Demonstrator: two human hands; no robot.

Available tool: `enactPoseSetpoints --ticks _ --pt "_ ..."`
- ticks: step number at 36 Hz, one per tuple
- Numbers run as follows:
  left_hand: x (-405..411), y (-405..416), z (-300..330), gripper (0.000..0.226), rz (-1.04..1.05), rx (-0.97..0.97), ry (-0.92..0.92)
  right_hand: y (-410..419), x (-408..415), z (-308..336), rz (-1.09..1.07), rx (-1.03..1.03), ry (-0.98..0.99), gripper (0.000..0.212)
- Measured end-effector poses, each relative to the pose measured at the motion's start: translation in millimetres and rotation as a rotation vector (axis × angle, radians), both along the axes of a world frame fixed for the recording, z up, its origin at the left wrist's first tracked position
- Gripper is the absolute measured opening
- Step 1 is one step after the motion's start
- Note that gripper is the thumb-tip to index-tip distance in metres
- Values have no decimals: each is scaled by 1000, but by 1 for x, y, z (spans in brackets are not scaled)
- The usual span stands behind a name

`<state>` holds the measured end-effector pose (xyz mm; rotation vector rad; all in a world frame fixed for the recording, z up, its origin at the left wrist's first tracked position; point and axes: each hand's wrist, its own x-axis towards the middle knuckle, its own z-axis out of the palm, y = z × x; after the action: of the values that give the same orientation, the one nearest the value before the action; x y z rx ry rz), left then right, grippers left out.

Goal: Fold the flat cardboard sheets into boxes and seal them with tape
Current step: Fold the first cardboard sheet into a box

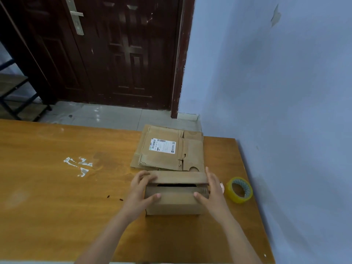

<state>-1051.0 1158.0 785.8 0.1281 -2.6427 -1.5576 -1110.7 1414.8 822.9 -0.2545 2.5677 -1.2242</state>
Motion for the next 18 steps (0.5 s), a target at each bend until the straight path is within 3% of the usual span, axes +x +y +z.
enactPoseSetpoints --ticks 3,7,11,14,16,18 --pt "3 2 -6 48 25 20 10 0 2 -4 44 54 6 66" --pt "11 6 -9 43 81 48 50 -3 12 -13 42 12 16 57" --pt "16 11 -6 43 143 118 12 -3 14 -17 -57 -84 -1 46" --pt "18 20 0 29 155 146 -69 -10 10 -8 -175 -176 -53 36" --pt "17 23 2 24 165 160 -77 -14 6 1 -279 -240 -150 38" --pt "17 26 5 22 176 188 -78 -14 -1 3 -380 -243 -297 57"
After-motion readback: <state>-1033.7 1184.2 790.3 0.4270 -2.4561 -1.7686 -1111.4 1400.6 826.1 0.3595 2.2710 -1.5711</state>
